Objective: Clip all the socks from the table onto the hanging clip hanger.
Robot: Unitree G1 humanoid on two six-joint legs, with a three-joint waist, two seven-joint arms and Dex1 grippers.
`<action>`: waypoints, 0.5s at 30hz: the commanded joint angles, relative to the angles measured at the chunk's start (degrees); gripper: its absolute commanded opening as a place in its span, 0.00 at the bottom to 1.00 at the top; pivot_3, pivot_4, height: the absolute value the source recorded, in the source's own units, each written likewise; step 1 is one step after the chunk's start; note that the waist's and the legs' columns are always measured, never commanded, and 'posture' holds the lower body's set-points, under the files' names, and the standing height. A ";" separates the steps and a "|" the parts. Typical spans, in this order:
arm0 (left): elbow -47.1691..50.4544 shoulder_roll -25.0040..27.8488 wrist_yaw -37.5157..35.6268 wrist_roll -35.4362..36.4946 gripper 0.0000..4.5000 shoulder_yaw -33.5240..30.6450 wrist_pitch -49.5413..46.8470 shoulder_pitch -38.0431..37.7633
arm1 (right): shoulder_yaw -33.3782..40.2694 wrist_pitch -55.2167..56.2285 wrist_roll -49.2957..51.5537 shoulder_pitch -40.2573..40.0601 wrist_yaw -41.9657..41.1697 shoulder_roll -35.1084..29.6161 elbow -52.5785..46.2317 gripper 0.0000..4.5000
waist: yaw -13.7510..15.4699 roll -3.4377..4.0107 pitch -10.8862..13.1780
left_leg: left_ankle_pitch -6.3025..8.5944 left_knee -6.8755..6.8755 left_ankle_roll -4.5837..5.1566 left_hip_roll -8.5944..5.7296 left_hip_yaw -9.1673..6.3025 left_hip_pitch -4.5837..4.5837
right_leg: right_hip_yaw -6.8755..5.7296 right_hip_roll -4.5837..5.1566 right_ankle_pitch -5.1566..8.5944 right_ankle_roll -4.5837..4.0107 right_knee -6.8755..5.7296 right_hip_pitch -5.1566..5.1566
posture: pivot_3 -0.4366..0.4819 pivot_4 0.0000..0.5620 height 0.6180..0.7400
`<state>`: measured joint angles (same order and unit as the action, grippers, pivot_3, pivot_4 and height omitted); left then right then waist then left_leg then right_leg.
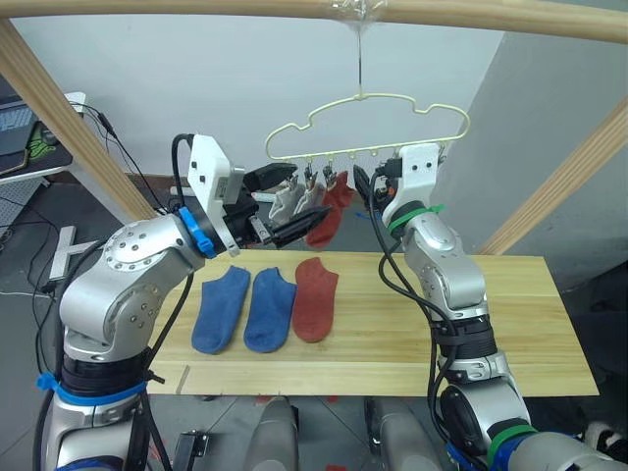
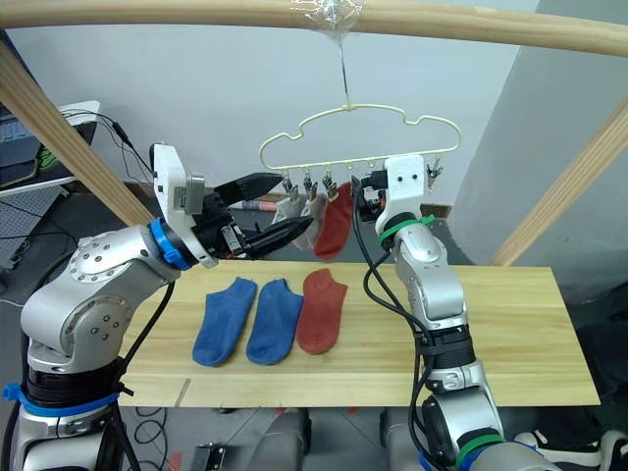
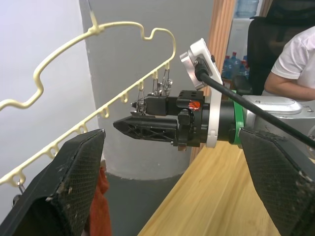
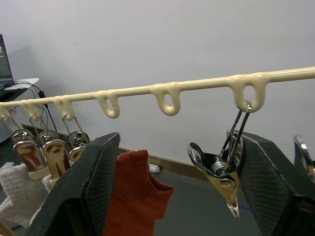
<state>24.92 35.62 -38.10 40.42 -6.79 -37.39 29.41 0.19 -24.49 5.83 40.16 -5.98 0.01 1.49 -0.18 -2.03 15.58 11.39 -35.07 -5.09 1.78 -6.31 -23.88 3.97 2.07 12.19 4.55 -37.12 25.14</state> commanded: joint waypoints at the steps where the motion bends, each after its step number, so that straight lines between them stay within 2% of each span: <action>1: 0.89 -0.11 -0.03 0.56 1.00 -0.47 0.14 0.74 | 0.33 1.71 0.36 1.80 0.06 -0.08 -1.14 0.80 | 0.01 0.00 0.00 | 0.00 0.00 0.00 0.00 0.00 0.00 | 0.00 0.00 0.00 0.00 0.00 0.00 | 0.64 0.37 1.00; 9: 1.42 -0.45 0.26 0.79 1.00 -0.55 0.12 0.62 | 0.57 2.01 0.48 1.66 0.00 -0.25 -1.13 0.80 | 0.03 0.00 0.00 | 0.00 0.00 0.00 0.00 0.00 0.00 | 0.00 0.00 0.00 0.00 0.00 0.00 | 0.63 0.38 1.00; 12: 1.38 -0.53 0.36 0.24 1.00 -0.43 0.39 0.44 | 1.21 1.80 0.99 1.80 0.34 0.15 -0.69 0.69 | 0.04 0.00 0.00 | 0.00 0.00 0.00 0.00 0.00 0.00 | 0.00 0.00 0.00 0.00 0.00 0.00 | 0.63 0.39 1.00; 15: 1.21 -0.62 0.45 -0.23 1.00 -0.26 0.67 0.42 | 1.48 1.84 1.03 1.89 0.46 0.26 -0.42 0.46 | 0.03 0.00 0.00 | 0.00 0.00 0.00 0.00 0.00 0.00 | 0.00 0.00 0.00 0.00 0.00 0.00 | 0.63 0.39 1.00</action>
<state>24.88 35.09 -37.82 40.18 -6.78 -37.38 29.40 1.08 -24.07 5.95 40.84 -5.77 0.04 2.28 -0.15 -2.03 15.58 11.39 -35.07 -5.09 1.78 -6.32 -23.88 3.97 2.07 12.19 4.55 -37.12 25.14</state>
